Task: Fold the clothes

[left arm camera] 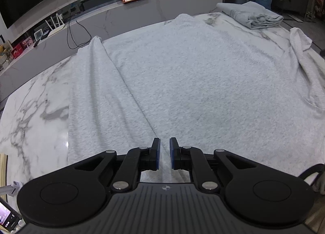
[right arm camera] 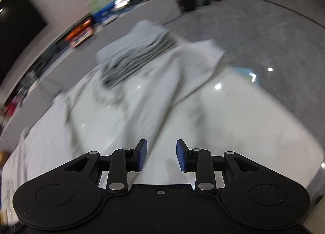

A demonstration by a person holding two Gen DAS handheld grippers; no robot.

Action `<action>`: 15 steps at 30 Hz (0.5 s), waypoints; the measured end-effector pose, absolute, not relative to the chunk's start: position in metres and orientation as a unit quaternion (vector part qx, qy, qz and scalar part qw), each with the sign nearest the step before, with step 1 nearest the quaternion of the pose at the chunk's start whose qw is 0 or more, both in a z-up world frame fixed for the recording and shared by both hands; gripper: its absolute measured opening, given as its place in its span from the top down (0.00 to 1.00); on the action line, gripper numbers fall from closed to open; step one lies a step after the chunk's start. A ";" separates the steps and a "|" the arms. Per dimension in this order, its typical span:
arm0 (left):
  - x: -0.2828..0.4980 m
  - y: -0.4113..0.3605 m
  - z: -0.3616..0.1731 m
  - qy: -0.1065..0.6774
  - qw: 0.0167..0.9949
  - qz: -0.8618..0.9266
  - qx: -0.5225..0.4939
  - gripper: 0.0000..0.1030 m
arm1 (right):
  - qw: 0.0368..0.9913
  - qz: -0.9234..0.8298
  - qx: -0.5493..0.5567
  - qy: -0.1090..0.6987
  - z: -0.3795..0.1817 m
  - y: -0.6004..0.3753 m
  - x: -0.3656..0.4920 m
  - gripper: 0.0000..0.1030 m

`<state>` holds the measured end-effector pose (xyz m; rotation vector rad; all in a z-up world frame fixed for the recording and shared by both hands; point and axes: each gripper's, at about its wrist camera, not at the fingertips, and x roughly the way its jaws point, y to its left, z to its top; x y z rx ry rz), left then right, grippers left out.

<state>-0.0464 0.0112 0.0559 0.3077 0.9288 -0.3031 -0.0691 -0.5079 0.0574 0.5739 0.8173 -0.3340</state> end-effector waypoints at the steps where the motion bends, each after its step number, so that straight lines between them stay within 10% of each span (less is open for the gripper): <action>1: -0.045 0.011 0.055 0.446 0.871 -0.142 0.149 0.91 | 0.863 -0.176 0.272 0.387 0.056 -0.519 -0.061 0.70; 15: -0.007 0.013 0.040 0.470 0.861 -0.115 0.156 0.91 | 0.832 -0.226 0.342 0.373 0.057 -0.607 0.044 0.70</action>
